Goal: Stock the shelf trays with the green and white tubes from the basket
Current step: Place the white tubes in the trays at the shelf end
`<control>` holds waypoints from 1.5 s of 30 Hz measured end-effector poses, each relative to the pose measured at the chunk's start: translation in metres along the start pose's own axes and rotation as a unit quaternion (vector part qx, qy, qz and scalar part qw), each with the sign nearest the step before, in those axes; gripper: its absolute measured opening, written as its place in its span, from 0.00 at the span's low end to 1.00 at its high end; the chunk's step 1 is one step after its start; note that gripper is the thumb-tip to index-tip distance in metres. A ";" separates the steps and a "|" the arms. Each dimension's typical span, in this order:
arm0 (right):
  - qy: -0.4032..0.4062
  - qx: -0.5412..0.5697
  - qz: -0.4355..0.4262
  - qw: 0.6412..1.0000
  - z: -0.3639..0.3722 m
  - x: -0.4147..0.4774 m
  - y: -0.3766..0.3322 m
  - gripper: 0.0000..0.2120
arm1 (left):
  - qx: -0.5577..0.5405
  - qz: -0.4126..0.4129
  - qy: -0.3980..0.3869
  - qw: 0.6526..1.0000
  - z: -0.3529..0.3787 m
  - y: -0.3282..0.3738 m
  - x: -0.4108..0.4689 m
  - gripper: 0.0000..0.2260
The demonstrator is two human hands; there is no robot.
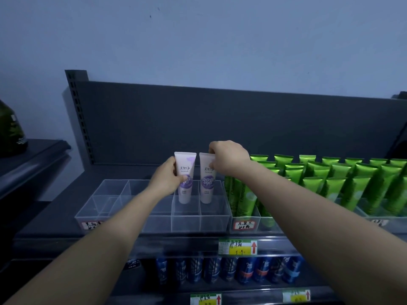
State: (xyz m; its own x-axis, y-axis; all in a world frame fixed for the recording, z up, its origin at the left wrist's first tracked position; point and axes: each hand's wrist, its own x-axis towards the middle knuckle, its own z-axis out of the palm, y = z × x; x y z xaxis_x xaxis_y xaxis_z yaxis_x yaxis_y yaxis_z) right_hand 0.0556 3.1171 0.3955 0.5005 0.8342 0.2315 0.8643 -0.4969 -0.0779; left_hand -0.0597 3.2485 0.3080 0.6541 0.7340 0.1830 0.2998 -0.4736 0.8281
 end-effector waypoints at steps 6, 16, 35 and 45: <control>0.033 -0.003 -0.022 0.999 -0.006 -0.006 0.000 0.14 | 0.035 -0.002 0.015 0.999 -0.007 0.013 -0.012 0.30; 0.098 0.011 -0.060 0.993 -0.032 -0.060 0.022 0.23 | 0.253 0.137 0.111 0.951 -0.007 0.066 -0.047 0.28; 0.050 -0.088 0.047 0.994 -0.010 -0.304 0.284 0.27 | 0.369 0.285 -0.022 0.884 0.262 0.215 -0.212 0.29; -0.089 -0.099 0.153 0.979 0.047 -0.398 0.395 0.23 | 0.431 0.300 -0.157 0.837 0.400 0.194 -0.261 0.27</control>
State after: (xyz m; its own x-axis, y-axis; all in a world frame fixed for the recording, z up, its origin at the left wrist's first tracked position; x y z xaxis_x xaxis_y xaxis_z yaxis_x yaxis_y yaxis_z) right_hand 0.1996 2.6000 0.2267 0.7506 0.6588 0.0516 0.6548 -0.7520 0.0763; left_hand 0.1053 2.7702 0.2094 0.9758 0.1377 0.1698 0.1525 -0.9853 -0.0768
